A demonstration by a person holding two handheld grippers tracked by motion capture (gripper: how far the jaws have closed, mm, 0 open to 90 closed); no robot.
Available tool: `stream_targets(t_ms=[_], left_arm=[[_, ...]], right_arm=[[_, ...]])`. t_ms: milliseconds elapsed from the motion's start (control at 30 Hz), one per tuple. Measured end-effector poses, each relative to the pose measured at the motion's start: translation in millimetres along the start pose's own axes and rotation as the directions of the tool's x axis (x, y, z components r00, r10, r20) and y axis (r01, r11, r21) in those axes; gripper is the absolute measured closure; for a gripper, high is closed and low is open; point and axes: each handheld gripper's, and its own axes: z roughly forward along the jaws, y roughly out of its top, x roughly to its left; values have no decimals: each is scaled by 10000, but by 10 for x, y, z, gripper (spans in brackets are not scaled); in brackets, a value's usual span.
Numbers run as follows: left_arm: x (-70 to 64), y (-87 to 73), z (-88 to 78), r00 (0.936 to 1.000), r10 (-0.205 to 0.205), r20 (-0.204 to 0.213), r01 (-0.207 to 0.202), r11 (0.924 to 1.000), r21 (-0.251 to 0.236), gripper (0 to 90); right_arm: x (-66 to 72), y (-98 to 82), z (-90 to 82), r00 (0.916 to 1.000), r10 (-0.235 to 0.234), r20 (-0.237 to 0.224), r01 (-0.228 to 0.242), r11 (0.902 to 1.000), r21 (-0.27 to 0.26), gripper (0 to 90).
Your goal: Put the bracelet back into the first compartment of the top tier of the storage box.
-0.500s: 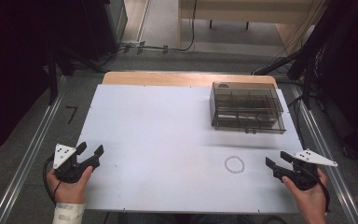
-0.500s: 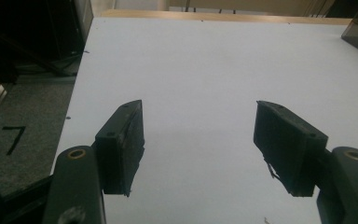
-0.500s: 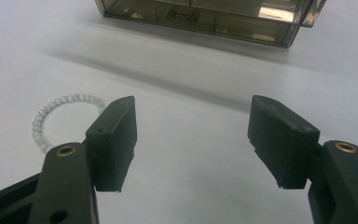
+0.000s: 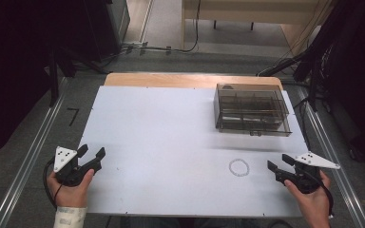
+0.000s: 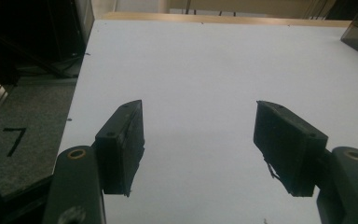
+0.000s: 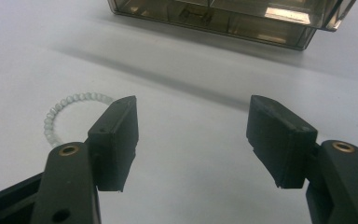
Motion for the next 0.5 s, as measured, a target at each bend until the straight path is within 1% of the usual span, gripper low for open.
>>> stream_targets(t_ms=[333,500], left_arm=[[-7,1,4,10000,22,63,-22,10000,10,340],[-6,2,2,10000,28,47,-28,10000,-4,340]], right_arm=[[26,7,15,10000,-95,-26,95,9999,32,325],[39,10,18,10000,-71,-23,72,10000,60,325]])
